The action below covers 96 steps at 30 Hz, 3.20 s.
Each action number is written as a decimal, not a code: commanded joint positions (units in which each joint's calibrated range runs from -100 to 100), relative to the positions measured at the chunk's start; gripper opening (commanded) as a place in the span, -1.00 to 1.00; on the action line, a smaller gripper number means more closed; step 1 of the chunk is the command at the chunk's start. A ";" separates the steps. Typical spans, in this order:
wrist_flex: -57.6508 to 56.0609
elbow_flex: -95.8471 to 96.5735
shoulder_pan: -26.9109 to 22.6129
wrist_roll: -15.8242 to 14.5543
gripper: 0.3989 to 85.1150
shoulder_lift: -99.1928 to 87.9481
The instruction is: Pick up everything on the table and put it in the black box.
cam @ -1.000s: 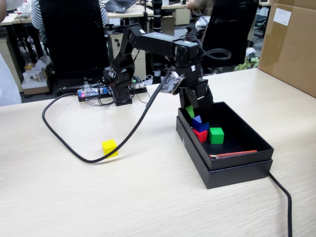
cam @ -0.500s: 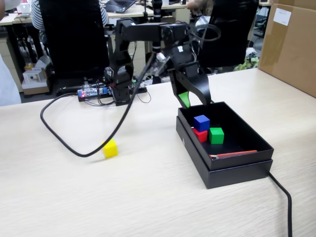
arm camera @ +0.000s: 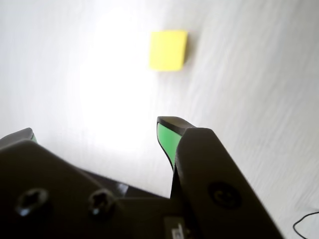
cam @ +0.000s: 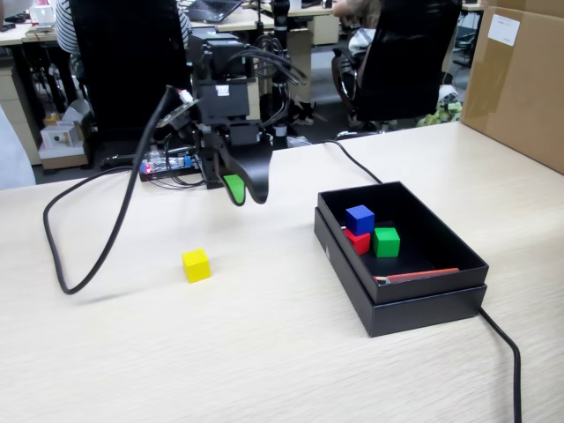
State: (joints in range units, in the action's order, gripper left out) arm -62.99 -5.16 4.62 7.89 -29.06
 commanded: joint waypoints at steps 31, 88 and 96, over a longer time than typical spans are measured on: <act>9.30 2.07 6.54 3.61 -0.65 19.82; 1.35 -19.50 -23.20 -12.99 -0.02 31.87; 1.35 -19.87 -22.47 -13.04 -0.02 19.25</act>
State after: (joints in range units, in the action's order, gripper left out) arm -60.82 -23.60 -18.14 -5.25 -1.10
